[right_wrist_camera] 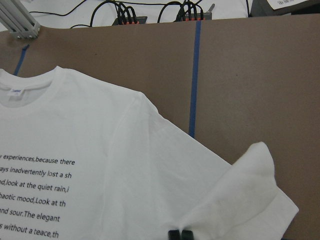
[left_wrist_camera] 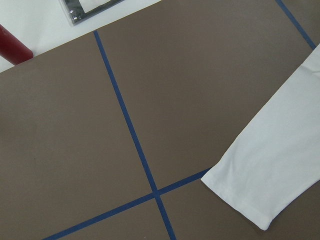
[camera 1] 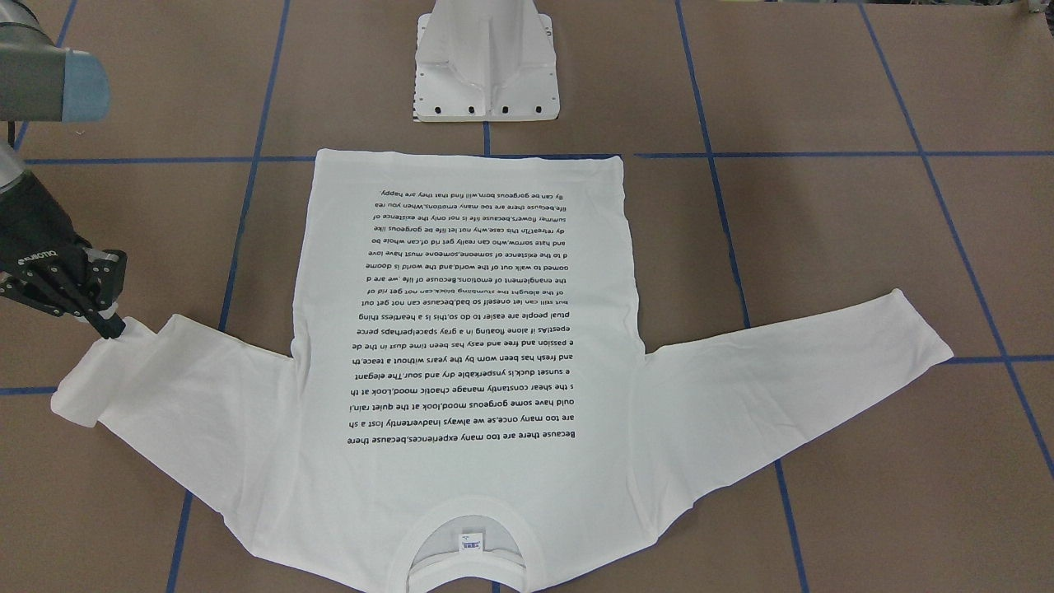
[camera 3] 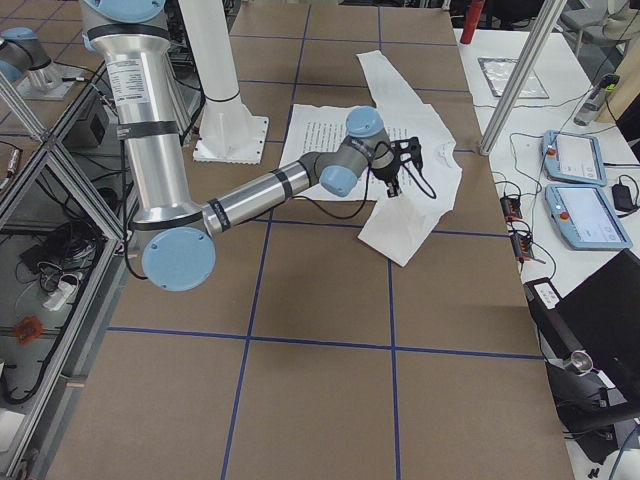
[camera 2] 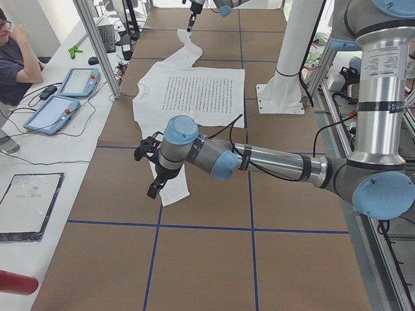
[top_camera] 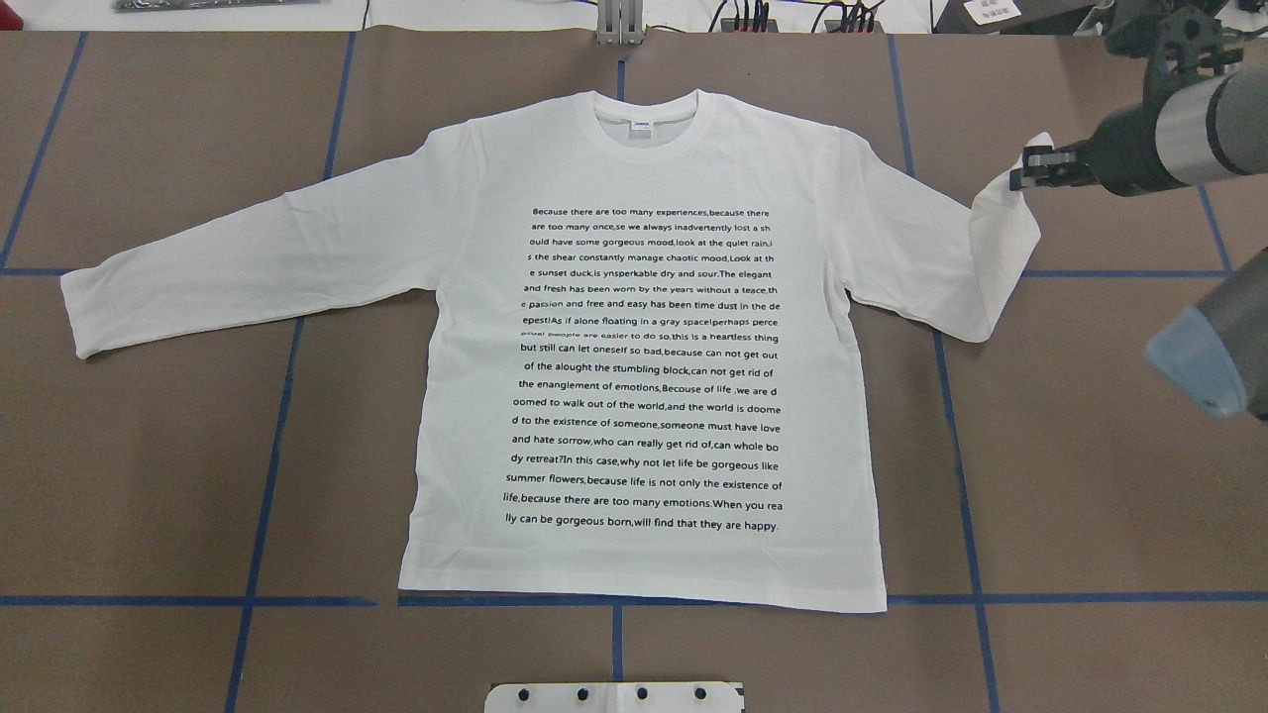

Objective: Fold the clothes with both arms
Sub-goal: 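Lift the sleeve and carry it across the shirt body with the right gripper, then release the sleeve on the shirt and raise the right gripper away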

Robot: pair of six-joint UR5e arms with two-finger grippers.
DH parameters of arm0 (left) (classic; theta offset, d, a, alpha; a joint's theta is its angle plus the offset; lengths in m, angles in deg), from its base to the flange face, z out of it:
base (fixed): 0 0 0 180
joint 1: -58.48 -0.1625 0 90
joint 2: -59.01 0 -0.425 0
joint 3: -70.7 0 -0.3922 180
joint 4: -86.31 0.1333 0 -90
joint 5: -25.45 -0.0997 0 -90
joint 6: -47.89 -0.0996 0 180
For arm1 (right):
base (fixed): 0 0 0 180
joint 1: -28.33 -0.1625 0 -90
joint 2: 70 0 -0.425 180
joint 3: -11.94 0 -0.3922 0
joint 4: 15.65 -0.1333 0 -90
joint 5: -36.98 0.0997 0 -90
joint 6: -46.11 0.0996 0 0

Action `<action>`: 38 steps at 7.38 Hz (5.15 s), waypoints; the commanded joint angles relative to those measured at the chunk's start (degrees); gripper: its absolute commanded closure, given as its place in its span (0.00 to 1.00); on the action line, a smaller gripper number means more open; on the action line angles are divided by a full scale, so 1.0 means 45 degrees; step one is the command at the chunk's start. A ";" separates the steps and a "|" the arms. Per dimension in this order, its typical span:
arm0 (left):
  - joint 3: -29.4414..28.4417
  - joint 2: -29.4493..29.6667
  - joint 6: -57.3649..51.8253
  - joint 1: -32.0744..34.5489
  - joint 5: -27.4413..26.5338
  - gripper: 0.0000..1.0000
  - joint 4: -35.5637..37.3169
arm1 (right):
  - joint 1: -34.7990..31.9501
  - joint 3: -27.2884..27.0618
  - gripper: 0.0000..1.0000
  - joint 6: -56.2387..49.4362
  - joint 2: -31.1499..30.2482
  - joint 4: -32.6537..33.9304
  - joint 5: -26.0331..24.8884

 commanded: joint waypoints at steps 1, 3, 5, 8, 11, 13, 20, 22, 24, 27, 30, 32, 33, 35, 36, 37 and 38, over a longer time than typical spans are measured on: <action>0.0002 0.0009 0.0008 0.0000 0.0000 0.00 -0.0019 | 0.1013 0.0593 1.00 0.0017 0.3401 0.2667 -0.1245; -0.0037 0.0009 -0.0011 0.0000 0.0000 0.00 -0.0020 | 0.1525 0.2404 1.00 0.0094 0.6037 0.2632 -0.1270; -0.0076 0.0009 -0.0011 0.0000 0.0000 0.00 -0.0020 | 0.2030 0.3464 1.00 0.0385 0.7722 0.2594 -0.2317; -0.0330 0.0009 -0.0070 0.0000 0.0000 0.00 -0.0039 | 0.4331 0.5595 1.00 0.1267 0.9527 0.2148 -0.5068; -0.0350 0.0028 -0.0070 0.0000 0.0000 0.00 -0.0039 | 0.5839 0.7466 1.00 0.1579 1.0130 0.0819 -0.6928; -0.0389 0.0028 -0.0070 0.0000 0.0000 0.00 -0.0039 | 0.6194 0.7533 1.00 0.1618 1.0347 0.0777 -0.7129; -0.0389 0.0028 -0.0070 0.0000 0.0000 0.00 -0.0039 | 0.7464 0.8116 0.00 0.2555 1.0776 0.1223 -0.7794; -0.0389 0.0028 -0.0070 0.0000 0.0019 0.00 -0.0020 | 0.7309 0.8118 0.00 0.2556 1.1128 0.2840 -0.7619; -0.0700 0.0048 -0.0051 -0.0058 0.0039 0.00 -0.0988 | 0.5852 0.8118 0.00 0.2517 1.0896 0.3138 -0.4628; -0.1537 0.0028 0.2202 -0.2258 -0.0058 0.00 -0.1851 | 0.3664 0.6236 0.00 0.0966 0.9285 0.5693 -0.1475; -0.3372 -0.0185 0.5329 -0.3199 -0.0136 0.00 -0.5534 | 0.1398 0.1490 0.00 -0.3174 0.4581 0.6674 0.0053; -0.3436 -0.0866 0.7849 -0.4582 -0.1008 0.04 -0.7218 | -0.0049 0.0328 0.00 -0.5520 0.2350 0.6520 0.1419; -0.3474 -0.0967 0.9097 -0.5615 -0.1538 0.04 -0.7865 | -0.0345 0.0132 0.00 -0.5820 0.1877 0.6519 0.1502; -0.3923 -0.0929 1.0605 -0.6966 -0.2106 0.04 -0.8902 | -0.0348 0.0130 0.00 -0.5843 0.1774 0.6519 0.1445; -0.4001 -0.0735 1.0942 -0.7340 -0.2457 0.04 -0.8964 | -0.0368 0.0130 0.00 -0.5843 0.1774 0.6519 0.1445; -0.4080 -0.0675 1.0965 -0.7344 -0.2480 0.12 -0.8946 | -0.0349 0.0130 0.00 -0.5843 0.1774 0.6519 0.1425; -0.4119 -0.0559 1.0985 -0.7344 -0.2480 0.25 -0.8945 | -0.0348 0.0110 0.00 -0.5843 0.1774 0.6519 0.1425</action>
